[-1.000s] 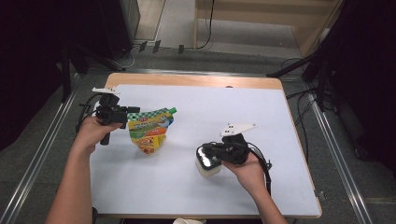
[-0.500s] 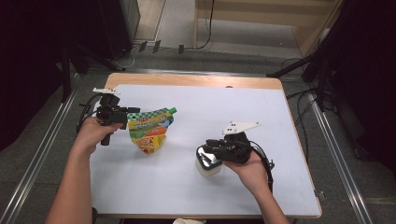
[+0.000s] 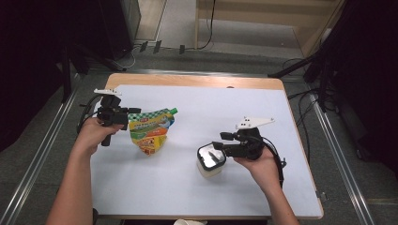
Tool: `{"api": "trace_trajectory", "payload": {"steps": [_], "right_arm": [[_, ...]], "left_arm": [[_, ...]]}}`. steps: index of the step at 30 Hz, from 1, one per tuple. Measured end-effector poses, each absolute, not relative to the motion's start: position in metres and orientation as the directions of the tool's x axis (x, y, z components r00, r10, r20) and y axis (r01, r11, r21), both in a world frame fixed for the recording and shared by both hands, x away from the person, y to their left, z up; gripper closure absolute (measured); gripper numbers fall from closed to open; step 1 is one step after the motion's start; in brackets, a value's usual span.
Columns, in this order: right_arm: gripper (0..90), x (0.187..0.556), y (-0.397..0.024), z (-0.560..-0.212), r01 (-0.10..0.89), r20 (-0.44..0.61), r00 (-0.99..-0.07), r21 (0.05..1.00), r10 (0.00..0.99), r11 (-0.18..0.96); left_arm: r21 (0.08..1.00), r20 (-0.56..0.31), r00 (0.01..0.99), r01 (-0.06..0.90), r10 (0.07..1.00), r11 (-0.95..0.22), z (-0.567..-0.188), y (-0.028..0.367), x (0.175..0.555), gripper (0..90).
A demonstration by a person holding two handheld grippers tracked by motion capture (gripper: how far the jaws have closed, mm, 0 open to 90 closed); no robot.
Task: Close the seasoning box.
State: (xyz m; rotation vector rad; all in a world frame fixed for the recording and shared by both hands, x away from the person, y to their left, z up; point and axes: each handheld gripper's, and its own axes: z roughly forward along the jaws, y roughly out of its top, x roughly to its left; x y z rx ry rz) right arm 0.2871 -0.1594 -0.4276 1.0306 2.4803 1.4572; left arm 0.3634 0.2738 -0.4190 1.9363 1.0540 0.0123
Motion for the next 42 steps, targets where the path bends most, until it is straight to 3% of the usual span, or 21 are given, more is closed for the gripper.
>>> {"api": "trace_trajectory", "payload": {"steps": [16, 20, 34, 42], "right_arm": [[43.6, 0.297, -0.204, -0.430, 0.490, 0.218, -0.716, 0.834, 0.663, 0.254], [36.7, 0.300, -0.213, -0.435, 0.480, 0.206, -0.709, 0.842, 0.675, 0.247], [26.3, 0.311, -0.233, -0.464, 0.523, 0.203, -0.646, 0.820, 0.736, 0.232], [25.8, 0.313, -0.231, -0.472, 0.543, 0.202, -0.633, 0.804, 0.747, 0.242]], "left_arm": [[0.719, -0.357, 0.643, 0.652, 0.677, -0.241, -0.419, 0.275, 0.363, 37.3], [0.721, -0.353, 0.643, 0.650, 0.679, -0.241, -0.419, 0.276, 0.363, 37.3], [0.722, -0.350, 0.638, 0.650, 0.686, -0.236, -0.421, 0.277, 0.363, 37.4], [0.722, -0.346, 0.640, 0.648, 0.686, -0.241, -0.423, 0.277, 0.364, 37.3]]}}
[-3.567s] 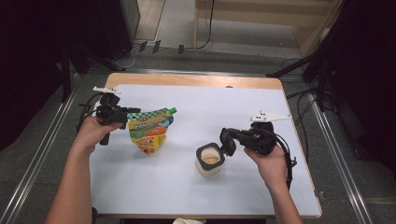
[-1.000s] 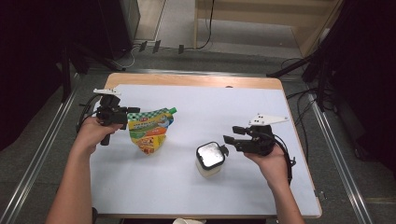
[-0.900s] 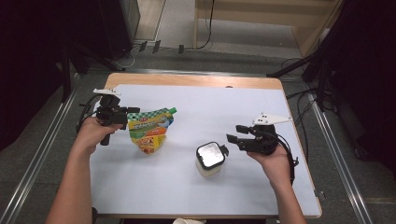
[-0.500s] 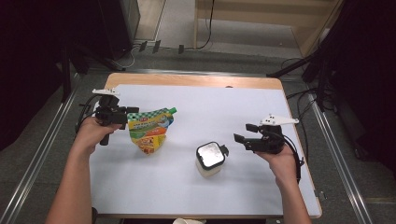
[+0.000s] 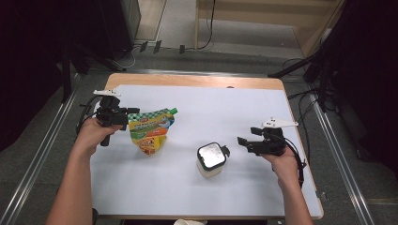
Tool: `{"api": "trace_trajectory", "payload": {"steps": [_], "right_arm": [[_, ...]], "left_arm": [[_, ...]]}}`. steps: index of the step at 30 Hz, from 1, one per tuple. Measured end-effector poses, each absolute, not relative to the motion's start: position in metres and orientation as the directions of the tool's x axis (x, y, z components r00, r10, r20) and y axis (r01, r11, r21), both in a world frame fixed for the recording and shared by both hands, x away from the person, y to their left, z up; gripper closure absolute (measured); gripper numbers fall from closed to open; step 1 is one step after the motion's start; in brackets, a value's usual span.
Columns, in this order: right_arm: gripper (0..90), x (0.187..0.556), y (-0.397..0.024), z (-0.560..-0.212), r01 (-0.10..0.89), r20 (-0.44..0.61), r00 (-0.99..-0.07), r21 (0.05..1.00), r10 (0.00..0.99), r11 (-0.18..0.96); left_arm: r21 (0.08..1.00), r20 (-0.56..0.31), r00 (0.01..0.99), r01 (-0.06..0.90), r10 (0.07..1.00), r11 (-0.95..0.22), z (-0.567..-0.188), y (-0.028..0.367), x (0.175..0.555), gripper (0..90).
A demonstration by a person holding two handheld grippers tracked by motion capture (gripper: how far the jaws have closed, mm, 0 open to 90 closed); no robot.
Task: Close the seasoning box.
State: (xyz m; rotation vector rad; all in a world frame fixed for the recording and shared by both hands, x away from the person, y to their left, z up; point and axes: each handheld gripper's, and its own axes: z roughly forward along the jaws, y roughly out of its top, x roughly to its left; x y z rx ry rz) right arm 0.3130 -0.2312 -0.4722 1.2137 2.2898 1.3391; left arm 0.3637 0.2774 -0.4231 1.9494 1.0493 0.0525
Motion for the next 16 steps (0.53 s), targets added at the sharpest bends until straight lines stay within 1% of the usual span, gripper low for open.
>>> {"api": "trace_trajectory", "payload": {"steps": [16], "right_arm": [[25.8, 0.3144, -0.2308, -0.4754, 0.553, 0.205, -0.628, 0.796, 0.751, 0.246]], "left_arm": [[0.719, -0.347, 0.633, 0.653, 0.691, -0.237, -0.4243, 0.2796, 0.3644, 37.3]]}}
